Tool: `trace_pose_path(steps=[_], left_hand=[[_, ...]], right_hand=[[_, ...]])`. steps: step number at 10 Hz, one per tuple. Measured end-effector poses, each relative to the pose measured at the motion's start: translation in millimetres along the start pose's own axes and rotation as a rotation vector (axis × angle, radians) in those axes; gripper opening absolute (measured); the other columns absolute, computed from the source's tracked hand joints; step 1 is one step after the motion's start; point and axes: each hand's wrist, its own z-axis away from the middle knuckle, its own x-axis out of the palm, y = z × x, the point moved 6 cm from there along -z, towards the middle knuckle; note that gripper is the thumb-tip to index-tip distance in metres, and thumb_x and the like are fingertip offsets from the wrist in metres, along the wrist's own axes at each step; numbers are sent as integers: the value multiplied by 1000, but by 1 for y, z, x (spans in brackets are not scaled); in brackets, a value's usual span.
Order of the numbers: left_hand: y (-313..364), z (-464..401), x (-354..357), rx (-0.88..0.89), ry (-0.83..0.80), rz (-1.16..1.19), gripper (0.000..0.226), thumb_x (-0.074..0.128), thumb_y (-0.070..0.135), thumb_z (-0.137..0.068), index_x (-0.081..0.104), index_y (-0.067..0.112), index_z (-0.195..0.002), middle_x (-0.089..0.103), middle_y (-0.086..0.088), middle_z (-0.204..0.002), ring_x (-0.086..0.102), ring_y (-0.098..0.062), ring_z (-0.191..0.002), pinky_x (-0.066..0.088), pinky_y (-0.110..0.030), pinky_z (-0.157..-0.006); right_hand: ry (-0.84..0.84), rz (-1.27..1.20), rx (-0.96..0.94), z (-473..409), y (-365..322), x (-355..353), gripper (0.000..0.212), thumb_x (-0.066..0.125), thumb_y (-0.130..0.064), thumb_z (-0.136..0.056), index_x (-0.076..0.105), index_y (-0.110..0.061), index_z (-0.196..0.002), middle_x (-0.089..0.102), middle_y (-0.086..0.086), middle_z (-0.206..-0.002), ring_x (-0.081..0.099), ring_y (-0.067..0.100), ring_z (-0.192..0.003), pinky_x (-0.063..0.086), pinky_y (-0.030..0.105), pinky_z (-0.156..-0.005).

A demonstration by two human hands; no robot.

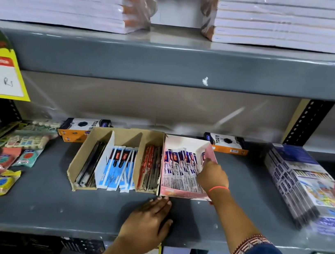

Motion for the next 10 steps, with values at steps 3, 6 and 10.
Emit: trace_pose_path(steps=[3, 6, 10], left_hand=[[0, 0, -2, -18, -23, 4, 46, 39, 43, -83, 70, 19, -107, 69, 4, -111, 64, -11, -101, 44, -22, -89], [0, 0, -3, -61, -63, -35, 47, 38, 43, -83, 67, 18, -110, 68, 2, -114, 63, -15, -103, 36, -24, -90], [10, -1, -9, -90, -37, 4, 53, 28, 39, -85, 60, 16, -121, 57, 1, -129, 55, -14, -116, 41, -26, -95]], right_hand=[[-66, 16, 18, -3, 6, 3, 30, 37, -1, -89, 56, -1, -113, 65, 19, -115, 63, 36, -105, 52, 41, -88], [30, 208, -121, 4, -6, 3, 32, 40, 0, -90, 56, -1, -117, 62, 19, -117, 64, 35, -105, 53, 43, -87], [499, 133, -281, 52, 11, 6, 29, 73, 4, -49, 72, -6, -77, 73, 17, -90, 65, 43, -100, 52, 53, -83]])
